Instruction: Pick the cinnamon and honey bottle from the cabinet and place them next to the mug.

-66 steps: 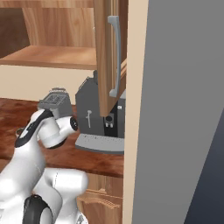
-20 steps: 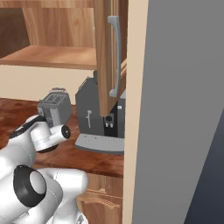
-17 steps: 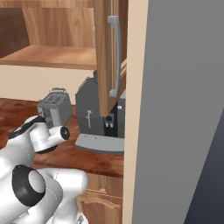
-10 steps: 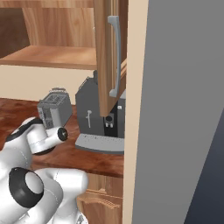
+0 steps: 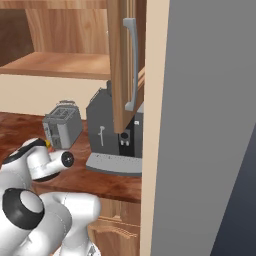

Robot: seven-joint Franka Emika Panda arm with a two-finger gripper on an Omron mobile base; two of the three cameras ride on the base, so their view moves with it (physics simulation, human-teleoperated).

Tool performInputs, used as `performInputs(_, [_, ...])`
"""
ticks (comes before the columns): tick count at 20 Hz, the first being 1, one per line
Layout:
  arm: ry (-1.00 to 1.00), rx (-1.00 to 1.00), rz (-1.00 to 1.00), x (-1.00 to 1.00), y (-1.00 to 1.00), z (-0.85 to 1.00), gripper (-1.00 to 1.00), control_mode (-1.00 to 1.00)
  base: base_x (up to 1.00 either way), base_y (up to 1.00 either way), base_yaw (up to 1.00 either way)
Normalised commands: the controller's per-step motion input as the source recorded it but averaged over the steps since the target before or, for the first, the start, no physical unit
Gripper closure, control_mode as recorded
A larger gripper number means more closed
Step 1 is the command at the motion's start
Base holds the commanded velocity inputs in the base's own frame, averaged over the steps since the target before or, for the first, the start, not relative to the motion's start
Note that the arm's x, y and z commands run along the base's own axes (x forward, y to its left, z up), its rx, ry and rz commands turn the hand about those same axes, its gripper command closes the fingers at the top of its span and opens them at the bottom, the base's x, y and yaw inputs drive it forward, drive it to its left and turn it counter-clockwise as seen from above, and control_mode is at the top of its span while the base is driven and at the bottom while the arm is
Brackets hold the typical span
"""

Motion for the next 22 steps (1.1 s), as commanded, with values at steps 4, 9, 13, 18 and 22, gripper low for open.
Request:
performInputs(4, [0.0, 0.0, 0.0, 0.0, 0.0, -0.18, 1.0, -1.0, 0.0, 0.0, 0.0])
performInputs(9, [0.0, 0.0, 0.0, 0.0, 0.03, -0.18, 1.0, -1.0, 0.0, 0.0, 0.0])
performInputs(13, [-0.03, 0.0, -0.01, 0.02, 0.17, 0.0, 1.0, -1.0, 0.0, 0.0, 0.0])
performInputs(18, [-0.06, 0.0, 0.0, 0.0, 0.05, -0.01, 1.0, -1.0, 0.0, 0.0, 0.0])
performInputs(22, [-0.05, 0.0, 0.0, 0.0, 0.0, -0.07, 1.0, -1.0, 0.0, 0.0, 0.0])
